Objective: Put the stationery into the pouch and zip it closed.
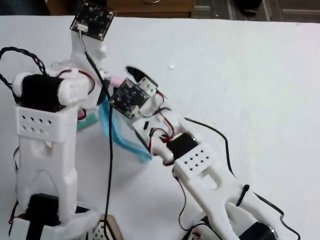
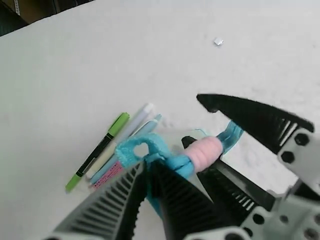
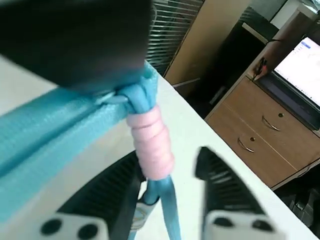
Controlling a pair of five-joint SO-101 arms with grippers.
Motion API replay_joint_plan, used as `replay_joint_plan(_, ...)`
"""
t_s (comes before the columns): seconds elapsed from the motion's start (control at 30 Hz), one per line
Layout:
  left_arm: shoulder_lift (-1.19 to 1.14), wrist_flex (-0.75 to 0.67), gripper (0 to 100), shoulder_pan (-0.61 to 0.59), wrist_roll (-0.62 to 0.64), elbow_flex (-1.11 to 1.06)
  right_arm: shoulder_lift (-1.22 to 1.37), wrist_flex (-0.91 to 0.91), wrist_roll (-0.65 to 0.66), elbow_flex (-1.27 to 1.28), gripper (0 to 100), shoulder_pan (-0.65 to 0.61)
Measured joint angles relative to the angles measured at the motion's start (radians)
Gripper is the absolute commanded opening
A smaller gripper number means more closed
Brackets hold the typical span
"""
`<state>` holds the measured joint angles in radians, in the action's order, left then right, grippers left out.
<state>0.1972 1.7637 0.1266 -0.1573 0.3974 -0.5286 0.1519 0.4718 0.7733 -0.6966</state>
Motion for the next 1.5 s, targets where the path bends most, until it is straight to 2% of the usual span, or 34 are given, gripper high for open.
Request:
replay_joint_plan(0.13,0.000,0.000,2,0.000,0.000,0.000,-0.057,0.048,0.002,0.000,2.1,0.000)
replay_joint_plan(0.67,-0.098,0.000,2,-0.032,0.002,0.005,-0.430,0.523,-0.002,0.000,2.0,-0.012)
replay_joint_plan(1.3,-0.110,0.005,2,-0.035,0.002,0.029,-0.634,0.783,0.002,0.018,2.2,-0.011)
replay_joint_plan(1.5,-0.112,0.003,2,-0.046,0.002,0.031,-0.723,0.796,0.002,0.043,2.2,0.048)
